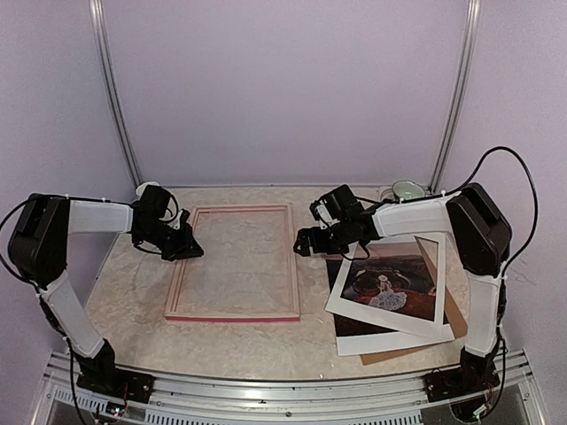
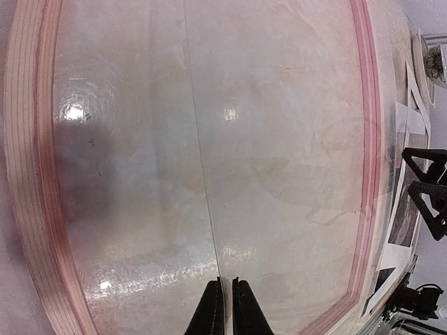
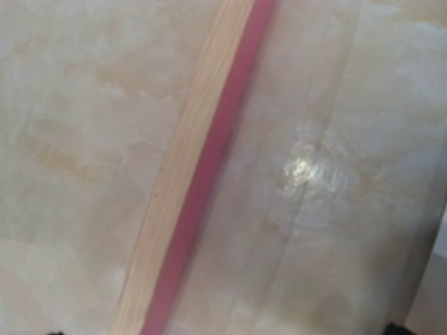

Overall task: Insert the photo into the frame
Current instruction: Place the glass panel in the frame body.

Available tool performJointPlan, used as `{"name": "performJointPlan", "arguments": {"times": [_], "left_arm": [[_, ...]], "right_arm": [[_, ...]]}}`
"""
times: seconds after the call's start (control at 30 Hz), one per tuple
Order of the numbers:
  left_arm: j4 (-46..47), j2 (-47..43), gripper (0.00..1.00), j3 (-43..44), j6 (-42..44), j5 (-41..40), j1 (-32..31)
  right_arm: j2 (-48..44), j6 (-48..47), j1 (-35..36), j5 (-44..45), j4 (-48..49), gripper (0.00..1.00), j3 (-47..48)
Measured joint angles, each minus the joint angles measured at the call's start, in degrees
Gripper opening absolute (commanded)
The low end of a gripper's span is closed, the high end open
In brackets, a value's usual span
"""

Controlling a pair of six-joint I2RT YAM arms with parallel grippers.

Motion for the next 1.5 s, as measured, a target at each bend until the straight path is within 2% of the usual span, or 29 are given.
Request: {"name": "performJointPlan", "arguments": {"times": [0.37, 1.03, 1.5], "left_arm": [[3.45, -5.88, 0.07, -2.14, -0.22, 0.46, 0.07], [4.35, -5.97, 0.07, -2.89, -0.22, -2.23, 0.26], [8.00, -8.00, 0.07, -6.43, -1.55, -2.80, 0.26]], "right_arm": [[1.16, 0.24, 0.24, -0.66, -0.09, 0.99, 0.72], [2.99, 0.39, 1.14, -1.51, -0.11, 0.99, 4.68], [5.33, 0.33, 1.73, -1.99, -0.17, 0.99, 6.45]]}}
